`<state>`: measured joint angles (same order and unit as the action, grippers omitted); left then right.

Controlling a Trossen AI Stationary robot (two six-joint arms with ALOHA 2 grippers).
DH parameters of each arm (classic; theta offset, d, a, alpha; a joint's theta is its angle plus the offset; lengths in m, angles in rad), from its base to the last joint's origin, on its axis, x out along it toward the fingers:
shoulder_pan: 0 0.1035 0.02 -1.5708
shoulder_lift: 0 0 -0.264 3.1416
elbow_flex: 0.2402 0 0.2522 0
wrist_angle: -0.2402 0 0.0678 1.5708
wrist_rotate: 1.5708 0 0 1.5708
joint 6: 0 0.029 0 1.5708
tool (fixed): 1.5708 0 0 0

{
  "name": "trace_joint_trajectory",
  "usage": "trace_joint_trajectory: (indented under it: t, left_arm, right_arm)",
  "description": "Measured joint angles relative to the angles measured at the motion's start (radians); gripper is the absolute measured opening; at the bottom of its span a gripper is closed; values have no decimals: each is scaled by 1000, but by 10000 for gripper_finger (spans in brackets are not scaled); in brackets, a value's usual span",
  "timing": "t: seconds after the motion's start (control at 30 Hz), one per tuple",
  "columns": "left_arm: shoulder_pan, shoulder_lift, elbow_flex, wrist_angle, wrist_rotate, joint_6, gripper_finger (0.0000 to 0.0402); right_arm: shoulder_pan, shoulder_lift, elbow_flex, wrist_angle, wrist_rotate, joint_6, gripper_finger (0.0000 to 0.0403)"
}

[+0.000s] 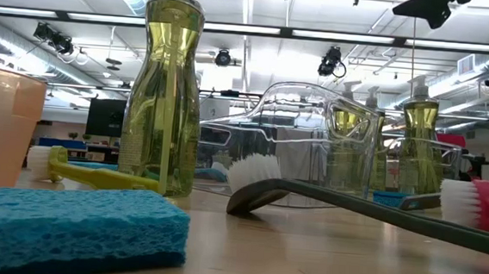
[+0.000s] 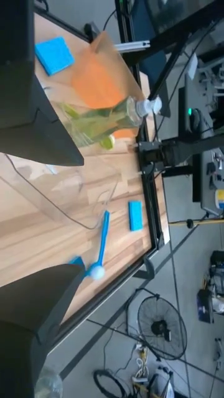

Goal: Pick & Place Kitchen Sink Supplies
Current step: Put the yellow dish soap into the top transparent bin

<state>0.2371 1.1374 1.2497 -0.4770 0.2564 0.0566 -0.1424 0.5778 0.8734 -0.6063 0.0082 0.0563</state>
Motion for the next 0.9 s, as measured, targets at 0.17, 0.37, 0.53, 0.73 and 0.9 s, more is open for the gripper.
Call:
trace_joint_trajectory:
  t: [0.17, 0.37, 0.53, 0.73, 0.9]
  left_arm:
    - [-21, -76, 1, -115, 2, -49, 320]
    - [-107, -108, 1, -282, 1, -148, 320]
    - [-219, -104, 1, -308, -36, -214, 320]
    - [-333, -89, 0, -332, -155, -284, 320]
    - [-425, -63, -1, -333, -248, -312, 320]
  right_arm:
    - [27, 31, 0, 15, -1, 4, 272]
    - [62, 63, 0, 23, 0, 18, 272]
    - [79, 83, 0, 43, 5, 18, 272]
    - [83, 97, 0, 54, 12, 17, 272]
    - [83, 101, 0, 55, 12, 15, 272]
